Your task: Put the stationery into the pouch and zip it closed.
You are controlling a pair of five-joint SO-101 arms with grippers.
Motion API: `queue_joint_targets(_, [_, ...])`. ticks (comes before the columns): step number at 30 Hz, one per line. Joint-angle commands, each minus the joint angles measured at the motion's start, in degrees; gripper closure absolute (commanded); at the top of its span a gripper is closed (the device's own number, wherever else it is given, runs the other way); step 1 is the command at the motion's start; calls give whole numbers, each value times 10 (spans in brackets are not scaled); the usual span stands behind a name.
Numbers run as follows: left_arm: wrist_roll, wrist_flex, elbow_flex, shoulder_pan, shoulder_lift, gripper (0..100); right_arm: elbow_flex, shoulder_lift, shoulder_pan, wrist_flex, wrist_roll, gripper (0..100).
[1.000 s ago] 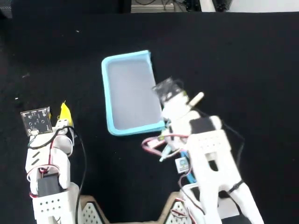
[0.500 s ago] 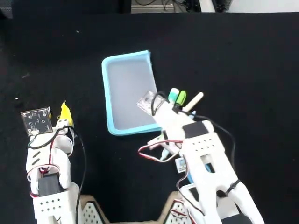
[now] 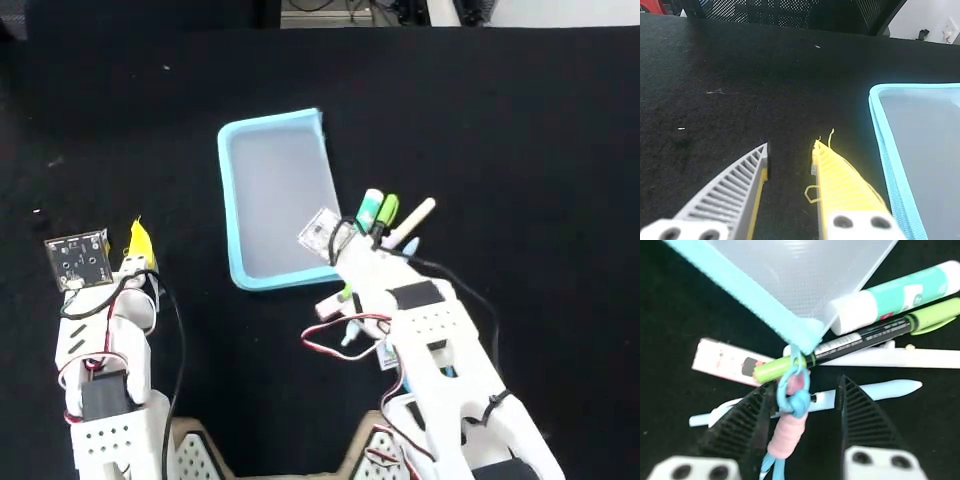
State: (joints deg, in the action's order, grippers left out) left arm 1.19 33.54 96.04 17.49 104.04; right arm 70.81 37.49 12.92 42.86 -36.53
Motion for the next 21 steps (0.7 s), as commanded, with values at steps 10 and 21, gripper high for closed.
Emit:
queue_joint_targets(10, [9,1,13,-4,4,852,-9,15,-18,-30,-4,836])
queue_joint_targets(21, [9,1,13,-4,4,852,-20,15,-19,-30,9,888])
